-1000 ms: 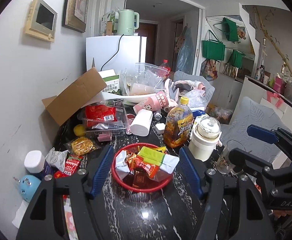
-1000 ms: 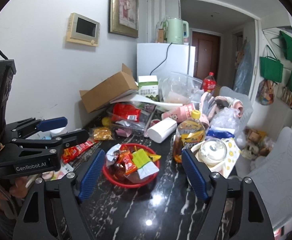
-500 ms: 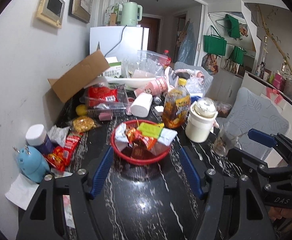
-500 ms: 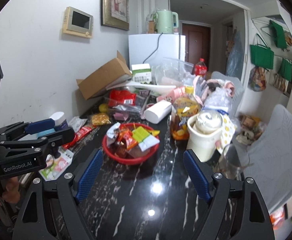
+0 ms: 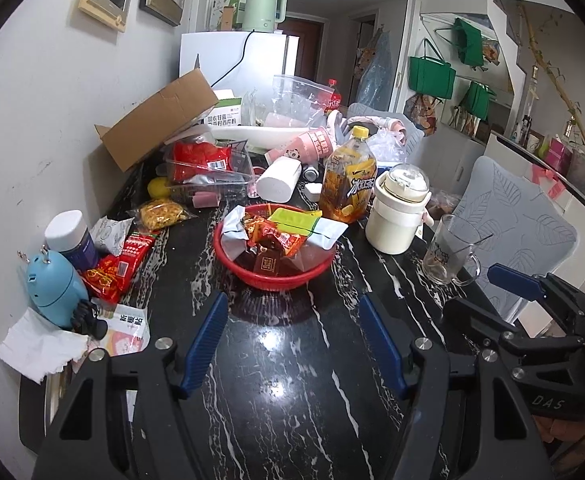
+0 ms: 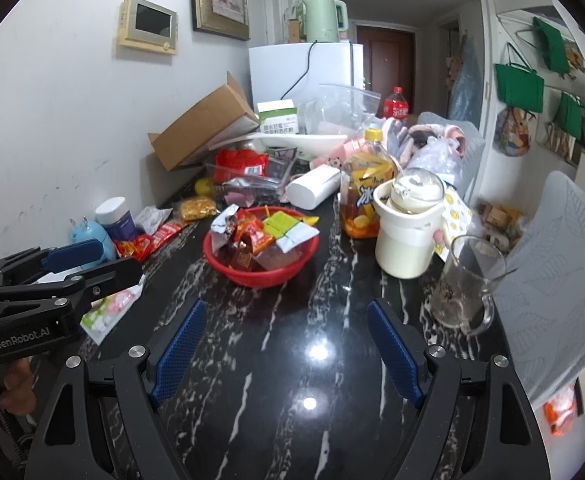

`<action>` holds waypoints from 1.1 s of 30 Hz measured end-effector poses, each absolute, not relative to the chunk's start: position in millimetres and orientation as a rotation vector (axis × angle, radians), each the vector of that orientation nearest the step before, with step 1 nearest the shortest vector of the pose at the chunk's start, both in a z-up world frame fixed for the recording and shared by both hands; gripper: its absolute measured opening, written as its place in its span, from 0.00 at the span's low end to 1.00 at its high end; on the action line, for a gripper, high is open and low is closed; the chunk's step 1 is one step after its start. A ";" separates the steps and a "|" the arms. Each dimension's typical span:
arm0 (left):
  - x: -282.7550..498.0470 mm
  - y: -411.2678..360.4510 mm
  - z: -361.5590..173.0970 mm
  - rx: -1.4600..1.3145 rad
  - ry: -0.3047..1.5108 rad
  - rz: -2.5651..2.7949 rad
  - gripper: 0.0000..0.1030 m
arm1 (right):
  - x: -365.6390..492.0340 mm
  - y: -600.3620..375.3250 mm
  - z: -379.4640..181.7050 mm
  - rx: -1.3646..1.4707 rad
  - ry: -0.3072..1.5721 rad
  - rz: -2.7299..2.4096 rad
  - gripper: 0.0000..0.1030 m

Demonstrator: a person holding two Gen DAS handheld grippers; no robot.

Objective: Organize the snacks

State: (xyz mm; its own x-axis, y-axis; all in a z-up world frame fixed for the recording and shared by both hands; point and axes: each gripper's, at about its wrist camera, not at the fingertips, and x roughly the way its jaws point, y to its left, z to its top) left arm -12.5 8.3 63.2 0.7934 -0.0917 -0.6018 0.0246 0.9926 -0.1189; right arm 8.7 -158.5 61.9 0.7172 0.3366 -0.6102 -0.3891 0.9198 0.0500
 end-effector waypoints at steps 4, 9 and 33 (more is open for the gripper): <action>-12.8 6.4 63.1 -0.104 0.654 -0.064 0.65 | 7.6 -159.2 60.2 -0.081 0.661 0.397 0.81; -11.9 2.8 62.7 -0.093 0.657 -0.065 0.65 | 7.0 -160.9 61.2 -0.080 0.658 0.391 0.81; -9.9 -7.8 61.2 -0.053 0.662 -0.063 0.65 | 11.1 -163.0 57.4 -0.083 0.670 0.365 0.81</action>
